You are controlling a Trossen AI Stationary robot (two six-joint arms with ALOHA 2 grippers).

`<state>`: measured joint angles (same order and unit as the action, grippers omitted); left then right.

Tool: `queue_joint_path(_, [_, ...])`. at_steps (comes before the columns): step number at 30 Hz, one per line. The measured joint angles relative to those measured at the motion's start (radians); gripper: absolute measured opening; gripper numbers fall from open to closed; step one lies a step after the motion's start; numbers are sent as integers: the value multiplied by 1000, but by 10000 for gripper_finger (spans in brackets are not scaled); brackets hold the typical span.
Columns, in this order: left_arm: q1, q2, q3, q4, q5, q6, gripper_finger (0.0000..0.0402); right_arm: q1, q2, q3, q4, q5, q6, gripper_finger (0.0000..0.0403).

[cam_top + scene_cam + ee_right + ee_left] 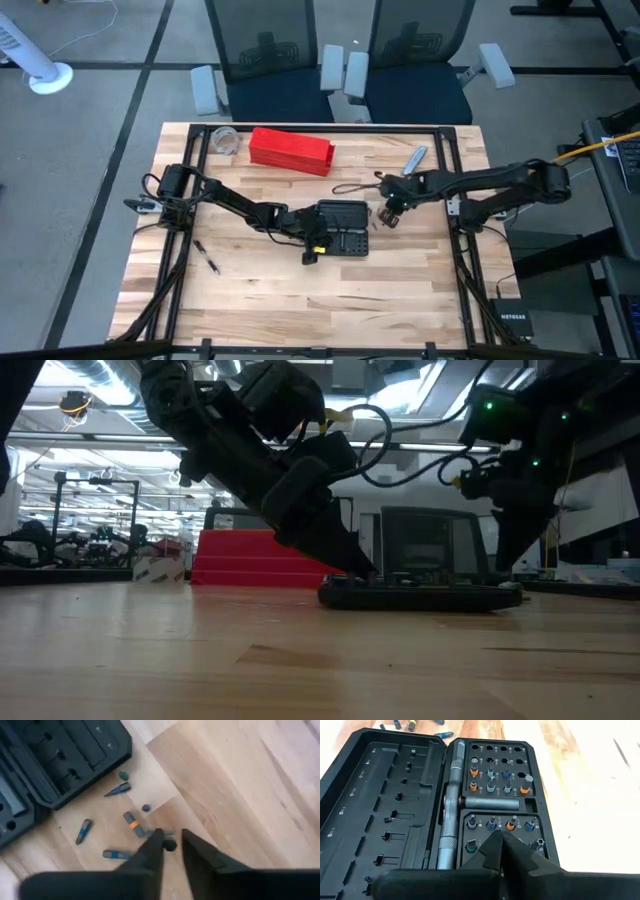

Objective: Prefit tool cases
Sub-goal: Remove the screwdriver bit from the tool case

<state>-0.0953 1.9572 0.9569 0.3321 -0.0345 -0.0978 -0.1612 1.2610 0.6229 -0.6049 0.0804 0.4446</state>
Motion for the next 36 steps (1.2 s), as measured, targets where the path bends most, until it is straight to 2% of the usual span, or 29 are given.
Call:
queue_joint_path(7, [12,0,0,0,1,-12,0,-22,6,28,-14,-76,-4,229])
queue_joint_path(11, [17,0,0,1,-7,-21,0,-2,5,75,37,-243,15,268])
queue_joint_path(13, [20,0,0,1,-6,-23,0,41,5,93,110,-296,13,269])
queue_joint_path(15, [24,0,0,1,-6,-23,0,98,14,110,185,-301,-22,260])
queue_joint_path(19, [26,0,0,3,-8,-23,0,220,77,144,271,-265,-104,228])
queue_joint_path(24, [26,1,0,6,-10,-23,0,323,209,208,259,-228,-191,187])
queue_joint_path(31, [24,1,-1,5,-9,-25,0,352,362,312,217,-163,-271,159])
queue_joint_path(36, [17,1,-1,2,-10,-26,0,348,376,333,144,-58,-271,142])
